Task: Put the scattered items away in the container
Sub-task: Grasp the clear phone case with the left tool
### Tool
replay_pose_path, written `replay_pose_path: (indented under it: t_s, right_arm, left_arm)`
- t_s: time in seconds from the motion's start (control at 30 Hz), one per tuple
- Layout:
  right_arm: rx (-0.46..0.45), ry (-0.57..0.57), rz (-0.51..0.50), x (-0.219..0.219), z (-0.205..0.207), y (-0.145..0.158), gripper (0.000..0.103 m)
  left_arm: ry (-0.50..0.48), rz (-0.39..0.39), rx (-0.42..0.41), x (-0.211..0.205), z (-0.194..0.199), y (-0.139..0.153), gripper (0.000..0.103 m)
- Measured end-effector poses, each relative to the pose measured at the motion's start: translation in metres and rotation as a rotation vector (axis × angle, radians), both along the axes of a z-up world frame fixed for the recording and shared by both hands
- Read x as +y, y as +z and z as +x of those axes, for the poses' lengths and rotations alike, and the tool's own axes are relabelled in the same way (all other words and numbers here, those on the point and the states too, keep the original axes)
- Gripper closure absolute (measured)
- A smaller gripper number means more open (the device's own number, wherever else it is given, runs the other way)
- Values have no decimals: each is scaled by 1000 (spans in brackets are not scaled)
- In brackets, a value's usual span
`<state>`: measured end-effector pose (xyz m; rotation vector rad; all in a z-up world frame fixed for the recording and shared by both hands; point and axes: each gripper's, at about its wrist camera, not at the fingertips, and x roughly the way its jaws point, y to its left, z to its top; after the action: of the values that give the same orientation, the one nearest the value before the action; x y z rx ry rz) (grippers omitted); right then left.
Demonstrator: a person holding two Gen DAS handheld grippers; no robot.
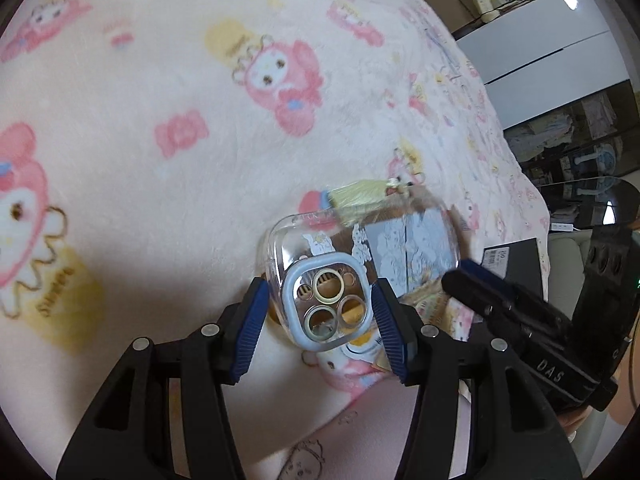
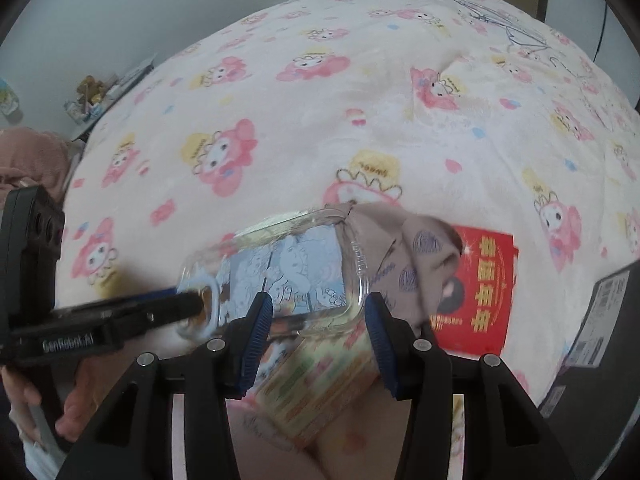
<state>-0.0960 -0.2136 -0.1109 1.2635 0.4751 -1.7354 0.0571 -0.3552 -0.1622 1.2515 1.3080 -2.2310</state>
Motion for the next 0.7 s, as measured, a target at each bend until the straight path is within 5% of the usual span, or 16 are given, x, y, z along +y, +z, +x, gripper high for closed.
replay_pose_path:
  t_s: [0.13,0.27,0.4,0.7]
  right_arm:
    - [-8,-26,-46,22,11,19,58]
    - [-116,-22,-162,49,22,44,61]
    - [-28,-56,-164,71,35,63,61]
    - [-6,-176,-59,95,4,28,60]
  left_arm:
    - [-35,-47,30,10,0,27,50]
    - [-161,39,161,35,-16,56,52]
    - [-189,-102,72,59,-40,71,53]
    - [-83,-30,-11,42,-17,31,53]
